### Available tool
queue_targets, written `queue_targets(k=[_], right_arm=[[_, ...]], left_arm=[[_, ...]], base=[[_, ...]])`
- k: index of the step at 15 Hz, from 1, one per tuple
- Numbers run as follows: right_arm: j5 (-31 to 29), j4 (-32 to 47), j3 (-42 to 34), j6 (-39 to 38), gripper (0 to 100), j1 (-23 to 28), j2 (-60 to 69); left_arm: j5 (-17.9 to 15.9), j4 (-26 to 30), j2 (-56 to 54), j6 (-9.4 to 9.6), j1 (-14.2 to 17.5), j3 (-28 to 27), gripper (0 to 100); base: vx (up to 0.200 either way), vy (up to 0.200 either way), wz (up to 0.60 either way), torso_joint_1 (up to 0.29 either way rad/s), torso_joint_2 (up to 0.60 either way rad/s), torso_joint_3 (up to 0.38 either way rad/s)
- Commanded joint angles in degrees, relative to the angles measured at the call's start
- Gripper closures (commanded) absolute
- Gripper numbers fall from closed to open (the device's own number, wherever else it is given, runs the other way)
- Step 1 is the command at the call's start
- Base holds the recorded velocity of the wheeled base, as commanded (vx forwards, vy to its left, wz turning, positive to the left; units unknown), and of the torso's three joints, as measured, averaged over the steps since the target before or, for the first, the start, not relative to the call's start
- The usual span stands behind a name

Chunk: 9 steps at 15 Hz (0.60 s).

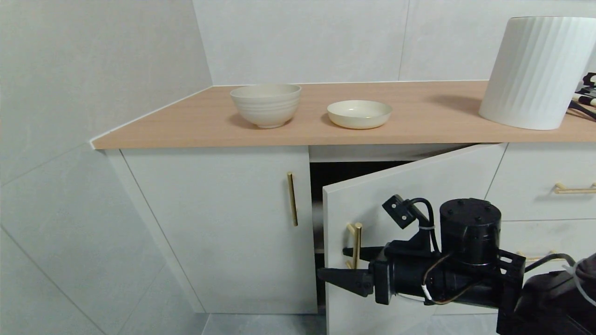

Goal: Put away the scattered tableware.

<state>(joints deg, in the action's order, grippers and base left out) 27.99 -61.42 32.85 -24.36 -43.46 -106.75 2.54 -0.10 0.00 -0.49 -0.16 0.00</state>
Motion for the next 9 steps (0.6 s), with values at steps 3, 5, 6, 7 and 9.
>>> queue_targets(k=[3,5,6,7,9], right_arm=[[0.22,-0.46,-2.53,-0.16,0,-0.93,2.78],[0.22,-0.55,-2.97,-0.08,0,-1.01,2.78],[0.22,-0.55,-3.15,-0.16,0,-1.01,2.87],[0.22,-0.55,-3.15,-0.16,0,-1.01,2.78],[0.22,-0.55,-3.23,-0.16,0,-1.01,2.78]], left_arm=[[0.01,0.01,0.0,-0.04,-0.02,0.0,0],[0.01,-0.08,0.0,-0.22,-0.02,0.0,0],[0.1,-0.08,0.0,-0.22,-0.02,0.0,0],[0.19,-0.25,0.0,-0.22,-0.02,0.0,0],[0.19,1.42,0.0,-1.8,-0.02,-5.1,0]], base=[[0.0,0.0,0.0,0.0,0.0,0.0],[0.0,0.0,0.0,0.0,0.0,0.0],[0.0,0.0,0.0,0.0,0.0,0.0],[0.0,0.0,0.0,0.0,0.0,0.0],[0.0,0.0,0.0,0.0,0.0,0.0]])
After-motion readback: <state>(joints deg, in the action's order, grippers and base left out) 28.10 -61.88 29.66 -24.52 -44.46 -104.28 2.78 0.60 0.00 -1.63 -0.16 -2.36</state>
